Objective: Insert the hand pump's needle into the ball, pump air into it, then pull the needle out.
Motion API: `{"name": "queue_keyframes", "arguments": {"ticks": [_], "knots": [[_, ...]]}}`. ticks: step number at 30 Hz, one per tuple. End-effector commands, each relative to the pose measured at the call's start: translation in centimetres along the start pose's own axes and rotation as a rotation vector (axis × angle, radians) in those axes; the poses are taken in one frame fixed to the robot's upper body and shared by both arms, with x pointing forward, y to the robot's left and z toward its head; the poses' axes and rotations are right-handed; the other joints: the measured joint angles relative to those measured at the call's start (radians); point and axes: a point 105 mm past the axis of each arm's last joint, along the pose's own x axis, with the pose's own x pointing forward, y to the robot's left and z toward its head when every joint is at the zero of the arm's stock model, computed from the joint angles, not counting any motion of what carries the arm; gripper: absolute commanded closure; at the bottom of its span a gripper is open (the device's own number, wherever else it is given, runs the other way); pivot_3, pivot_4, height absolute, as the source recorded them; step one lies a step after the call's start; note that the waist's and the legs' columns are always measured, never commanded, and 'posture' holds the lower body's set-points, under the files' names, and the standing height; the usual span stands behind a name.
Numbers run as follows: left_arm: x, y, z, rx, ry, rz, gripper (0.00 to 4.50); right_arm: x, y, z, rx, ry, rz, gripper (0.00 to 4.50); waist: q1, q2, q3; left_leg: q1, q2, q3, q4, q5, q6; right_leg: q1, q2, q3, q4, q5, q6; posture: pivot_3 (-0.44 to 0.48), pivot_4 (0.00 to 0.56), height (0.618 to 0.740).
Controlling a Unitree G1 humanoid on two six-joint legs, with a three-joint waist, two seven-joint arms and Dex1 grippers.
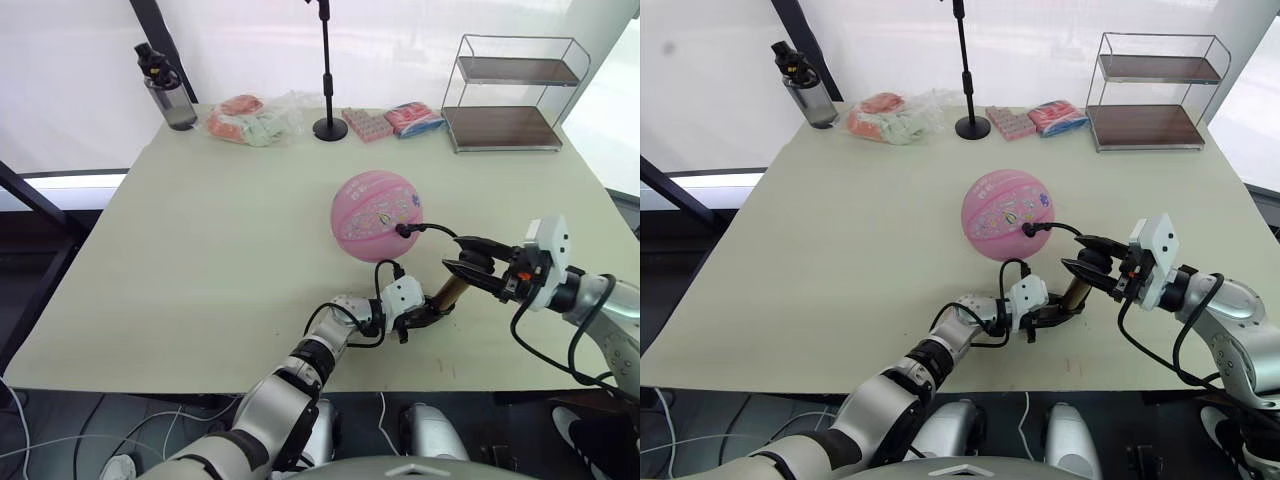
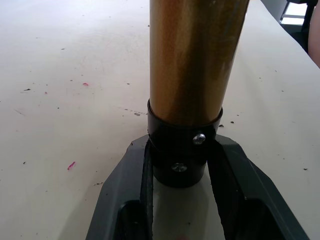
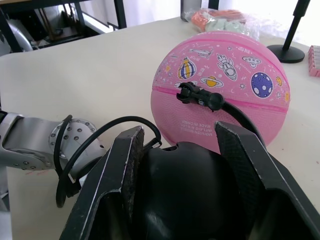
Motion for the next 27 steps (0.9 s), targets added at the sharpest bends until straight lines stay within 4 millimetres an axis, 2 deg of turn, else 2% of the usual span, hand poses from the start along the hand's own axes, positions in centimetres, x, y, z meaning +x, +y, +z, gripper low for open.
{"name": "queue_keyframes", "arguments": {"ticks": [1, 7, 9, 13, 22, 25, 27], "knots": [[-1.0, -1.5, -3.9, -0.1, 0.125, -0.024, 3.41, -0.3, 0.1, 2.5, -0.023, -0.037, 0.035, 2.63, 0.0, 0.001, 0.001, 0.0, 0.0, 0.0, 0.0, 0.0, 0.0, 0.0, 0.0, 0.0, 0.0, 0.0, 0.0, 0.0, 0.15, 0.74], [-1.0, -1.6, -3.9, -0.102, 0.127, -0.027, 3.41, -1.7, -1.4, 7.9, -0.123, -0.098, 0.019, 2.63, 0.0, 0.006, 0.004, -0.001, -0.001, 0.0, 0.0, 0.0, 0.0, 0.0, 0.0, 0.0, 0.0, 0.0, 0.0, 0.0, 0.15, 0.74], [-1.0, -1.6, -3.9, -0.102, 0.127, -0.027, 3.41, -1.9, -1.6, 8.8, -0.137, -0.104, 0.018, 2.63, 0.0, 0.006, 0.004, -0.001, -0.001, 0.0, 0.0, 0.0, 0.0, 0.0, 0.0, -0.001, 0.0, 0.0, 0.0, 0.0, 0.15, 0.74], [-1.1, -1.6, -4.0, -0.101, 0.129, -0.026, 3.41, -2.8, -1.8, 12.0, -0.174, -0.149, 0.018, 2.63, -0.001, 0.008, 0.005, -0.002, -0.001, 0.0, 0.0, 0.0, 0.0, 0.0, 0.0, 0.0, 0.0, 0.0, 0.0, 0.0, 0.15, 0.74], [-1.2, -1.6, -4.1, -0.101, 0.131, -0.029, 3.41, -3.9, -1.2, 16.0, -0.243, -0.149, 0.044, 2.63, 0.0, 0.008, 0.006, -0.002, -0.001, 0.0, 0.001, 0.0, 0.0, 0.0, -0.001, 0.0, 0.0, 0.0, 0.0, 0.0, 0.15, 0.74], [-1.2, -1.6, -4.1, -0.1, 0.131, -0.031, 3.41, -4.0, -1.2, 16.4, -0.25, -0.141, 0.045, 2.63, 0.0, 0.01, 0.007, -0.003, -0.001, 0.0, 0.0, 0.0, 0.0, -0.001, -0.001, 0.0, -0.001, 0.0, 0.0, 0.0, 0.15, 0.74], [-1.2, -1.7, -4.1, -0.099, 0.131, -0.032, 3.41, -3.8, -1.2, 15.9, -0.233, -0.133, 0.048, 2.63, 0.0, 0.01, 0.007, -0.004, -0.001, 0.0, 0.0, 0.0, 0.0, -0.001, -0.001, 0.0, -0.001, 0.0, 0.0, 0.0, 0.15, 0.74]]}}
